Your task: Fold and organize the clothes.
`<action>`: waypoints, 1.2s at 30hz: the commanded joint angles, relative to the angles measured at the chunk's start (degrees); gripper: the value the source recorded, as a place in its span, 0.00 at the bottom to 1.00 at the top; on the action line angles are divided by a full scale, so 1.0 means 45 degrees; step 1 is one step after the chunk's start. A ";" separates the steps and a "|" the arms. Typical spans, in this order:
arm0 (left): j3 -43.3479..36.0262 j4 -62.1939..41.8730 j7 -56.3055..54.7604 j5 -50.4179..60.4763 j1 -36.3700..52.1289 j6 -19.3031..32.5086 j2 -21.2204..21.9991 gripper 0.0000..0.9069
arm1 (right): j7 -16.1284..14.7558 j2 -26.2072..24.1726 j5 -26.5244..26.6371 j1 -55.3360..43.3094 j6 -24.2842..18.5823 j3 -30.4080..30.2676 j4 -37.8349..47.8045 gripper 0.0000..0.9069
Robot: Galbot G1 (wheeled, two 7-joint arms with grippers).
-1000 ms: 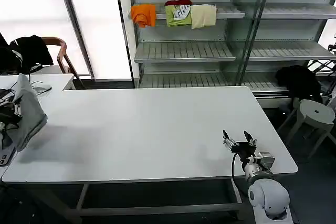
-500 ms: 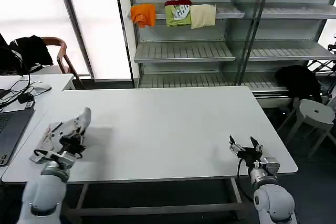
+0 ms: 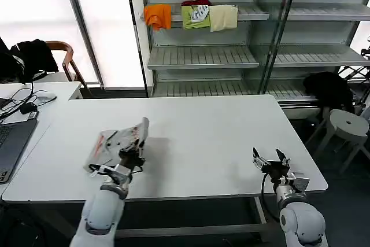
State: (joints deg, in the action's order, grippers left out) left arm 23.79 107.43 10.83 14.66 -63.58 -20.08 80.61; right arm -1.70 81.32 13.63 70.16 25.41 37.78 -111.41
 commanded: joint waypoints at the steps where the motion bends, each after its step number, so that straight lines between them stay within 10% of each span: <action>1: -0.3632 -0.1960 -0.1656 -0.1524 0.1712 -0.0611 0.2344 0.66 | 0.0001 0.0088 -0.0370 -0.0027 0.0089 -0.0205 -0.0158 1.00; 2: -0.3714 -0.2233 -0.1887 -0.1425 0.1797 -0.0563 0.2642 1.00 | -0.0016 0.0099 -0.0413 -0.0033 0.0086 -0.0251 -0.0165 1.00; 15: -0.3215 0.0110 -0.2270 -0.3372 0.1659 -0.0705 0.0780 1.00 | -0.0661 0.1111 -0.0858 -0.0972 0.0361 -0.2590 0.0370 1.00; 21: -0.0825 0.1747 -0.2090 -0.5164 0.1414 -0.1075 -0.0448 1.00 | -0.0796 0.1804 0.1169 -0.2222 0.1645 -0.3553 0.1192 1.00; 27: 0.1756 0.1536 -0.1753 -0.5959 0.0639 -0.1029 -0.1113 1.00 | 0.0159 0.2240 0.4380 -0.3554 0.1719 -0.4308 0.2367 1.00; 36: 0.3687 0.1710 -0.1533 -0.6773 -0.0784 -0.0803 -0.1758 1.00 | 0.1335 0.2388 0.4446 -0.3885 0.1733 -0.4708 0.3438 1.00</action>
State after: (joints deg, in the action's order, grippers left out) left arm 27.76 112.47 3.49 -9.71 -61.42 -23.90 77.17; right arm -0.36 90.20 25.90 57.18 31.65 20.49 -101.78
